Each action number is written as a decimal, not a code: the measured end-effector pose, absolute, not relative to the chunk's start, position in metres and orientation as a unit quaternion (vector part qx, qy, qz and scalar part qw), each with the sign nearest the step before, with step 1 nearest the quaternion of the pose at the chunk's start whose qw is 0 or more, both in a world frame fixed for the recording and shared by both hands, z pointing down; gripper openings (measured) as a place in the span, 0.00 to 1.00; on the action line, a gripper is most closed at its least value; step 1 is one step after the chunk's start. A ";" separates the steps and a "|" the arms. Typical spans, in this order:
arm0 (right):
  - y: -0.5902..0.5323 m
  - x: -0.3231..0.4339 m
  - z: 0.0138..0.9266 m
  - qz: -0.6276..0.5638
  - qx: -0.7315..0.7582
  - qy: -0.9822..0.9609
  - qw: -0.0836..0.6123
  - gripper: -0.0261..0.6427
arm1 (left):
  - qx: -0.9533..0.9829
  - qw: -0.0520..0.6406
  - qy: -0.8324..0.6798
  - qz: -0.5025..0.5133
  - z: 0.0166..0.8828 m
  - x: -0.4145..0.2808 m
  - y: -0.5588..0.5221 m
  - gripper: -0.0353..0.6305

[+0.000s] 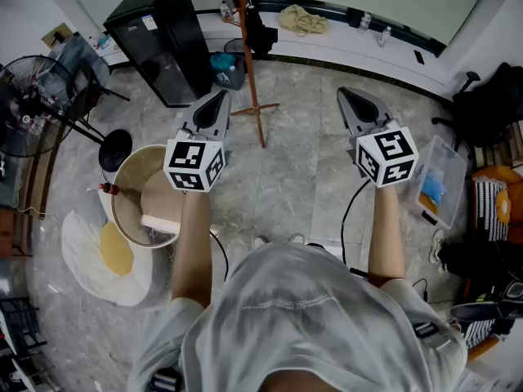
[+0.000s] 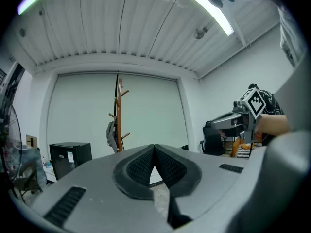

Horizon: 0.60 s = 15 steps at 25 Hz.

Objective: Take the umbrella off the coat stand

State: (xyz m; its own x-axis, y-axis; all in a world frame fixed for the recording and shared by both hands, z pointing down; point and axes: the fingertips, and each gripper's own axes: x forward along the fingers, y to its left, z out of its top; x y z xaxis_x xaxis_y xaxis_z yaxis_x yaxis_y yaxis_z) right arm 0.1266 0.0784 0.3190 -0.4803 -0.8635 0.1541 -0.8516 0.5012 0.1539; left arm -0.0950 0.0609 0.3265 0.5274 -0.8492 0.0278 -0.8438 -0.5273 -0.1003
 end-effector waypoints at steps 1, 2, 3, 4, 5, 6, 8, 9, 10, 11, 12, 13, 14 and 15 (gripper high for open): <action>0.077 0.130 0.320 -0.028 0.499 -0.860 0.105 0.07 | -0.873 0.036 0.485 -0.035 0.327 -0.093 0.060 0.08; 0.076 0.133 0.320 -0.027 0.499 -0.860 0.103 0.07 | -0.872 0.036 0.486 -0.035 0.328 -0.091 0.059 0.08; 0.074 0.136 0.321 -0.027 0.499 -0.860 0.102 0.07 | -0.872 0.036 0.488 -0.035 0.328 -0.088 0.058 0.08; 0.072 0.139 0.323 -0.026 0.499 -0.860 0.101 0.07 | -0.870 0.037 0.490 -0.037 0.329 -0.086 0.056 0.08; 0.070 0.143 0.324 -0.026 0.499 -0.860 0.100 0.07 | -0.869 0.038 0.492 -0.039 0.331 -0.083 0.055 0.08; 0.068 0.148 0.326 -0.025 0.499 -0.860 0.098 0.07 | -0.868 0.038 0.494 -0.042 0.332 -0.080 0.053 0.08; 0.063 0.158 0.327 -0.021 0.498 -0.862 0.089 0.07 | -0.866 0.040 0.496 -0.052 0.335 -0.072 0.050 0.08; 0.060 0.162 0.328 -0.017 0.496 -0.865 0.081 0.07 | -0.865 0.043 0.497 -0.058 0.337 -0.068 0.049 0.08; 0.058 0.166 0.328 -0.013 0.491 -0.868 0.074 0.07 | -0.864 0.045 0.498 -0.063 0.337 -0.064 0.048 0.08; 0.055 0.170 0.329 -0.009 0.486 -0.871 0.070 0.07 | -0.862 0.047 0.500 -0.066 0.338 -0.061 0.047 0.08; 0.053 0.173 0.331 -0.007 0.481 -0.874 0.069 0.07 | -0.861 0.046 0.502 -0.068 0.339 -0.058 0.046 0.08; 0.050 0.176 0.334 -0.005 0.475 -0.877 0.071 0.07 | -0.860 0.043 0.504 -0.068 0.340 -0.055 0.045 0.08; 0.047 0.178 0.336 -0.005 0.471 -0.879 0.076 0.07 | -0.859 0.040 0.506 -0.068 0.342 -0.053 0.043 0.08; 0.043 0.180 0.339 -0.005 0.467 -0.880 0.081 0.07 | -0.857 0.038 0.509 -0.068 0.343 -0.052 0.041 0.08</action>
